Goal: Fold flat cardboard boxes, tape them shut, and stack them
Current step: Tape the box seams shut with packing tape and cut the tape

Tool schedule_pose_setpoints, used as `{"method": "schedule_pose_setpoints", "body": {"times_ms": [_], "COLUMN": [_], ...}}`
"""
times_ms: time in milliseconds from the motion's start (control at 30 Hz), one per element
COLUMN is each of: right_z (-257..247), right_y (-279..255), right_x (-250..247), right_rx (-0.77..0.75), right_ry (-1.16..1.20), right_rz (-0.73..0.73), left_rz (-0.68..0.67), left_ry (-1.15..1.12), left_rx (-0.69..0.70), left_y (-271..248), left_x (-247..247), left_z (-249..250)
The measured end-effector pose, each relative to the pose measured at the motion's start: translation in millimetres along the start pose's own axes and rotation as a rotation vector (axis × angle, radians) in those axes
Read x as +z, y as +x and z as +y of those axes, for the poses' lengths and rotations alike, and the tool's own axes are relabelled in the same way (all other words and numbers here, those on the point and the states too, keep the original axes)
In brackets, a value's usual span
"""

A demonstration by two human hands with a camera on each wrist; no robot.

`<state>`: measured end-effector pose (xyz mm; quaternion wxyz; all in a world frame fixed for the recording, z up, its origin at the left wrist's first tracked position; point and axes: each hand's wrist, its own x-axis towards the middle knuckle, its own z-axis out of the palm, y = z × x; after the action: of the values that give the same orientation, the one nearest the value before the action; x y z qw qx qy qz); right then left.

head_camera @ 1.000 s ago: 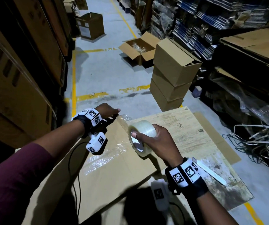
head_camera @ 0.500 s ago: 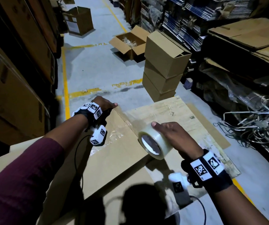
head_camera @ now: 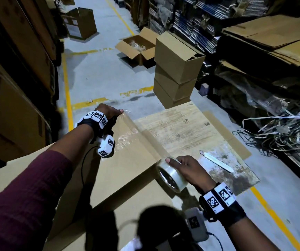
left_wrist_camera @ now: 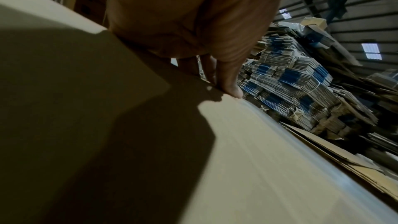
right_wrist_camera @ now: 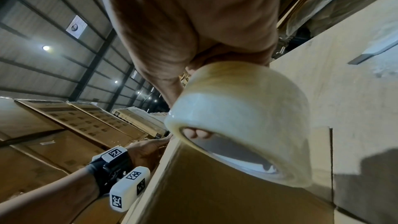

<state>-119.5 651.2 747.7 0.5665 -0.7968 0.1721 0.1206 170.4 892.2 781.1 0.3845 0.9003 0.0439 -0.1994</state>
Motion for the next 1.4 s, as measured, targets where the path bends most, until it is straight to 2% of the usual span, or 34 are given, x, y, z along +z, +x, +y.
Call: {"method": "schedule_pose_setpoints", "body": {"times_ms": [167,300,400,533,600,700,767,867,933,967,1067,1167,1233,1367,1400], "right_z": [6,7,23,34,22,13,9,-17,-35,-41,-47,-45,-49,-73,-84], "right_y": [6,7,12,19,14,7,0,-11,-4,4,33,52,55,67,75], "right_x": [2,8,21,27,28,24,19,18,30,39,60,66,64,44,40], "right_rx": [0.007,0.05,0.112,0.152,0.156,0.156,0.084,-0.294,-0.473,-0.504,-0.439,-0.321,-0.301,-0.208,-0.213], "right_ry": [0.074,0.02,0.044,0.111,0.071,-0.137,-0.23,-0.252,-0.364,-0.428,-0.549,-0.552,-0.541,-0.599,-0.618], "right_rz": [-0.05,-0.054,-0.069,-0.058,0.001,0.067,0.098,0.22,0.183,0.125,-0.032,-0.012,-0.008,-0.187,-0.192], "left_rz": [-0.065,-0.031,-0.113,-0.157,-0.199,-0.225,-0.209,-0.216,-0.231,-0.245,-0.268,-0.294,-0.31,-0.281,-0.266], "left_ry": [-0.014,0.086,0.121,0.113,0.159,0.3,0.388,0.41,0.367,0.337,0.248,0.1,0.044,0.014,0.029], "left_rx": [0.034,0.077,0.081,0.058,0.047,0.046,0.053,0.078,0.063,0.057,0.059,0.097,0.105,0.109,0.11], "left_y": [-10,-20,-19,-15,-19,-24,-23,-24,-25,-27,-21,-18,-22,-16,-14], "left_x": [4,4,2,0,-3,-5,-2,2,5,7,9,10,10,13,12], "left_z": [2,4,6,-1,-2,-1,-3,-5,-5,-4,-5,-9,-10,-10,-10]}}
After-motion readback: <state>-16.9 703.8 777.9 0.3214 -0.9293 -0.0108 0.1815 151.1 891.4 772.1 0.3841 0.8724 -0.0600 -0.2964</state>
